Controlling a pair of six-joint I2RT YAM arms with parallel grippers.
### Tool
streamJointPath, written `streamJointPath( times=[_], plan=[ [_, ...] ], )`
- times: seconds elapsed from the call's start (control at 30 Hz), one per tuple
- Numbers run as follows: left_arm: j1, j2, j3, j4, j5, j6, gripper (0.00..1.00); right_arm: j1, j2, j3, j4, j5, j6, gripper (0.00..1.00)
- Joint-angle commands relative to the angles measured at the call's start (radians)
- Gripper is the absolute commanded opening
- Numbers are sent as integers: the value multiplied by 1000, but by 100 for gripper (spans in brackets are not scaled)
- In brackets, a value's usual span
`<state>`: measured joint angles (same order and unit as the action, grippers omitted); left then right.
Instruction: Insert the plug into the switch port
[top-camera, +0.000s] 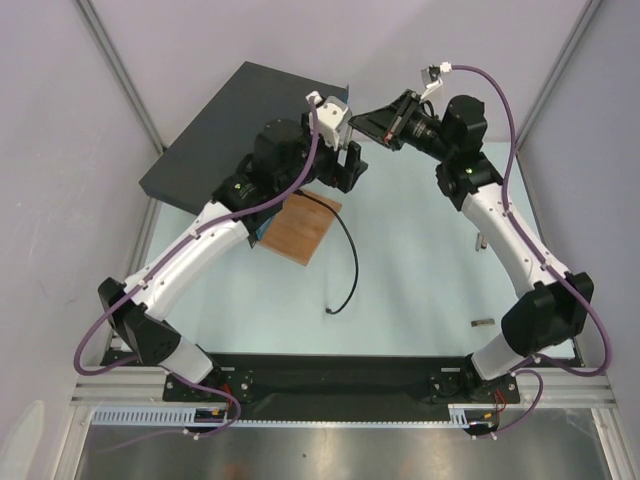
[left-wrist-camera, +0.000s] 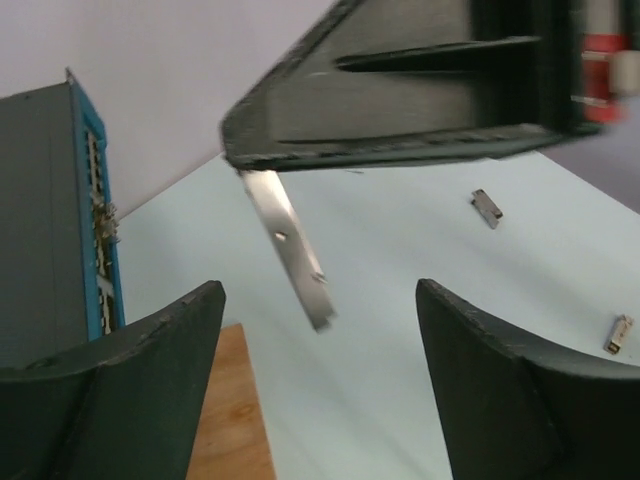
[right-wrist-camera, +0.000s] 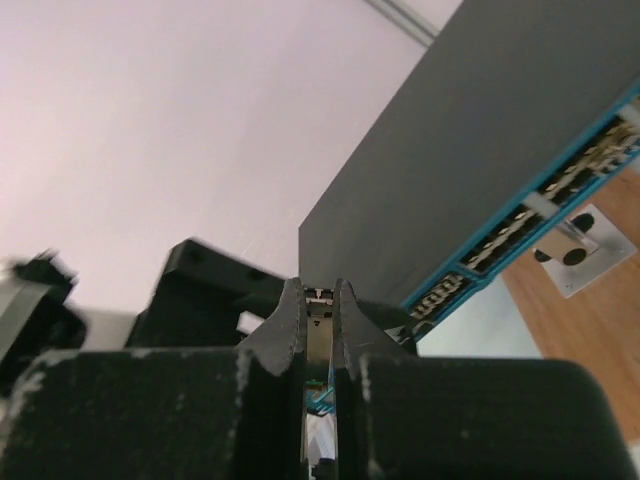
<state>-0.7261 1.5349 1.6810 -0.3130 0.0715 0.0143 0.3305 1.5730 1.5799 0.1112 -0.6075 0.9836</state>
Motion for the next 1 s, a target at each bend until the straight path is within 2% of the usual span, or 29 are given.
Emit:
streamJointPath(
  times=[0.0,0.03,0.17,0.2,0.27,0.43,0.47,0.6,0.63,0.67,0.7,0.73,0.77,0.8,0.87,0.9,0.97],
  plan=[
    [-7,5,49,40,-154,-39,80,30,-74,-21,42,52,-33,0],
    [-7,7,54,40,-170,-39,77,39,-80,-24,35,58,-37,0],
    [-6,-13,42,55,-188,-37,54,59,-105,-57,10,64,-66,0],
    [-6,-21,37,57,-179,-46,51,64,-108,-63,2,71,-75,0],
    [-6,-32,17,64,-158,-51,47,67,-113,-80,-2,74,-79,0],
    [-6,-68,-29,107,-84,-70,46,65,-123,-97,-1,77,-83,0],
    [-4,-73,-32,110,-84,-73,43,65,-125,-101,-2,77,-80,0],
    [5,-62,-14,101,-79,-70,16,65,-133,-109,4,58,-76,0],
    [10,-61,-12,95,-31,-70,9,64,-134,-110,5,45,-80,0],
    [17,-59,-6,88,-3,-74,0,59,-136,-109,7,34,-95,4],
    [40,-61,-6,75,31,-83,0,55,-137,-112,8,23,-105,23],
    [57,-64,-6,69,66,-114,0,44,-142,-116,8,-4,-114,34],
    [76,-67,-12,66,164,-134,0,15,-145,-123,22,-23,-126,47],
    [115,-71,-17,58,207,-172,0,-4,-151,-129,30,-47,-160,65],
    [155,-76,-18,43,346,-201,1,-68,-157,-136,25,-142,-221,82],
    [184,-76,-17,11,388,-223,0,-86,-160,-135,7,-202,-323,98],
    [206,-76,-6,-24,504,-235,0,-137,-168,-115,-107,-242,-443,100]
  ],
)
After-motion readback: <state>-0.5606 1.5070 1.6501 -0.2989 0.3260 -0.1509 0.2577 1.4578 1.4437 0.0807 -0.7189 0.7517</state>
